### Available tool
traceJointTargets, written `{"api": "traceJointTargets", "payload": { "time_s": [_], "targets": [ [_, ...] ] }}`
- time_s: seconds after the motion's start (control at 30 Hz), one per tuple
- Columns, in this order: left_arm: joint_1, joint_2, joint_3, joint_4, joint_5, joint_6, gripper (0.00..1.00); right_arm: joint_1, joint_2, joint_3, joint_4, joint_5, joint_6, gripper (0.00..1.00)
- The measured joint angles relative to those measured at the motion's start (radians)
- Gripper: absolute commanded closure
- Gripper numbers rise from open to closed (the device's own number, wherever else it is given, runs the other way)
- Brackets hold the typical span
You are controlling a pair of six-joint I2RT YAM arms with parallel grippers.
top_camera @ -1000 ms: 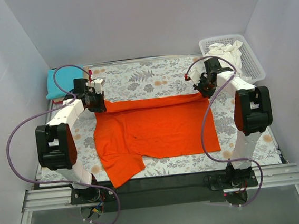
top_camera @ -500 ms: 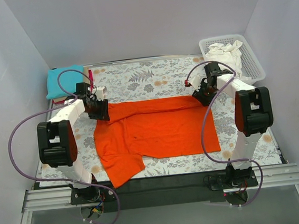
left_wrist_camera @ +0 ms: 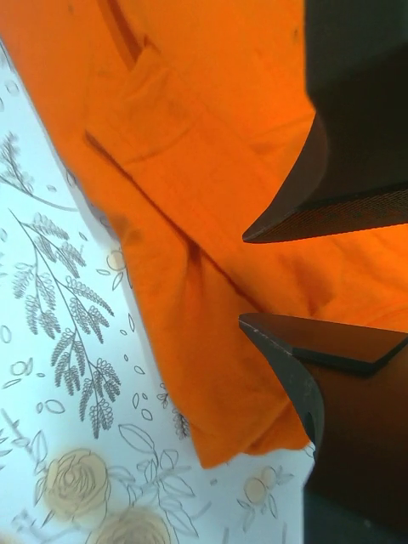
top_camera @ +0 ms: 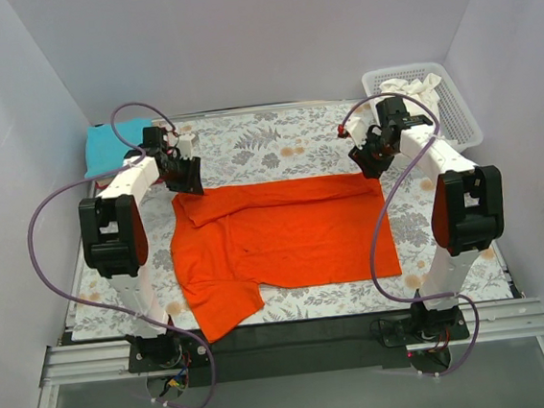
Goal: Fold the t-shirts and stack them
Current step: Fold the tshirt
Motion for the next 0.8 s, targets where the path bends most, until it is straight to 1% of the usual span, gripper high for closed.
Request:
{"api": "traceJointTargets", "payload": {
  "time_s": [0.1, 0.2, 0.43, 0.63, 0.7, 0.8],
  "targets": [
    [-0.002, 0.061, 0.000, -0.005, -0.009, 0.007, 0.64, 0.000, 0.000, 0.000, -0.006, -0.005, 0.016, 0.60],
    [-0.005, 0.087, 0.000, -0.010, -0.010, 0.013, 0.66, 0.000, 0.000, 0.000, -0.014, -0.005, 0.027, 0.61],
    [-0.006, 0.091, 0.000, -0.013, -0.003, 0.029, 0.76, 0.000, 0.002, 0.000, -0.024, -0.003, 0.033, 0.62],
    [-0.013, 0.090, 0.010, -0.043, 0.020, 0.045, 0.71, 0.000, 0.008, 0.000, -0.025, 0.001, 0.033, 0.62],
    [-0.017, 0.089, 0.019, -0.053, 0.028, 0.051, 0.67, 0.000, 0.009, 0.000, -0.025, 0.001, 0.033, 0.62],
    [-0.025, 0.088, 0.031, -0.061, 0.038, 0.055, 0.65, 0.000, 0.011, 0.000, -0.025, 0.001, 0.033, 0.62]
  ]
}}
